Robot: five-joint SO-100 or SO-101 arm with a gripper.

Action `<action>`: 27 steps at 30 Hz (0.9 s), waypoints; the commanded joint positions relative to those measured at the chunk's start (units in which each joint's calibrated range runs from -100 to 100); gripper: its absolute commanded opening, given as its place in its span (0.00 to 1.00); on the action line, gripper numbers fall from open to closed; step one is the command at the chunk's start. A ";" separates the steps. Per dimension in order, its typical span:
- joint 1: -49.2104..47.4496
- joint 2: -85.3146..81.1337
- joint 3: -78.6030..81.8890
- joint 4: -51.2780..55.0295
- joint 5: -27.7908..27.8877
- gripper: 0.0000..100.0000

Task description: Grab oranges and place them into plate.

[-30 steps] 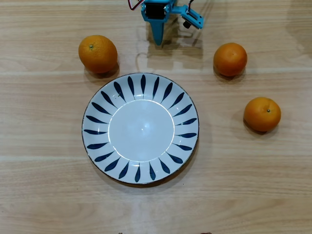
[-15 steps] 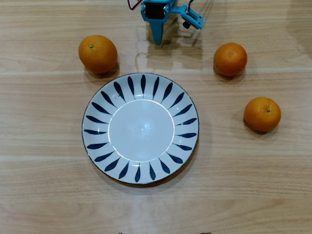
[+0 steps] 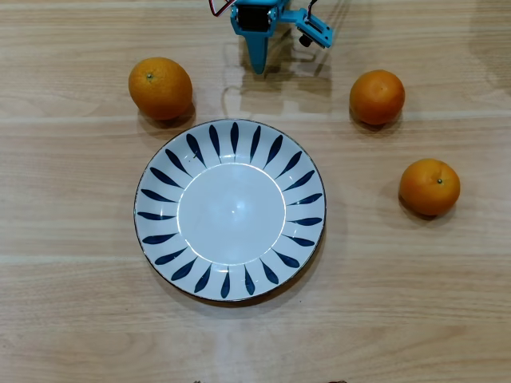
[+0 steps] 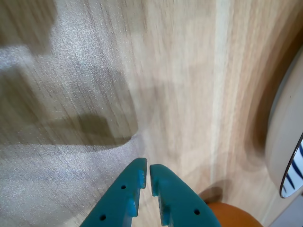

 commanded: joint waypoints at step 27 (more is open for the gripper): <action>-0.10 -0.51 -0.47 0.16 -0.07 0.02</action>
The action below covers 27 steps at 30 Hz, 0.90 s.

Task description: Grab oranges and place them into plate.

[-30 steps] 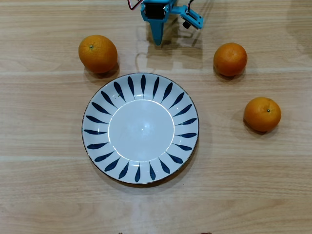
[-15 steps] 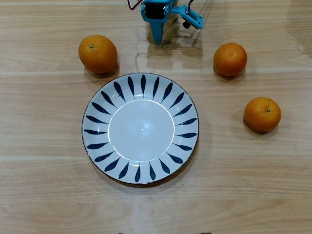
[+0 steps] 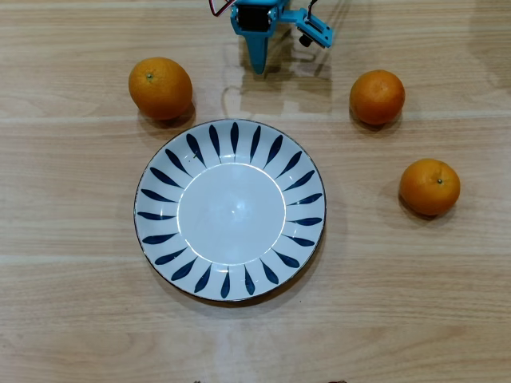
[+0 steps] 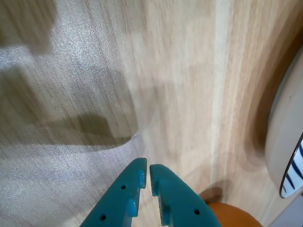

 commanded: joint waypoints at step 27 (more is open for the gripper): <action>-22.60 56.30 -69.28 18.04 -0.28 0.02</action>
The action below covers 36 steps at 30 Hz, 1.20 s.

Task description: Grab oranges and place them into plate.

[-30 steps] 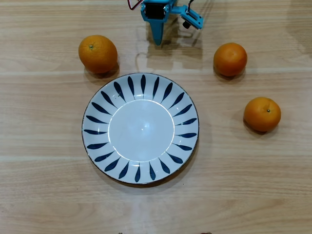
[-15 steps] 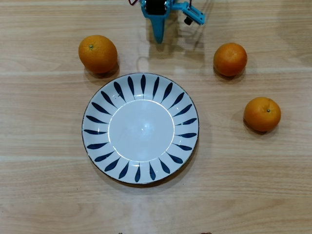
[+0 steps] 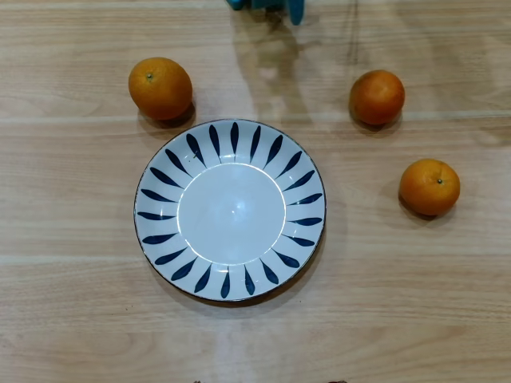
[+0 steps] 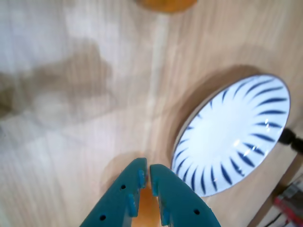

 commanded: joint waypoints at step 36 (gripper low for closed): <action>-11.58 24.53 -9.41 16.62 -16.79 0.47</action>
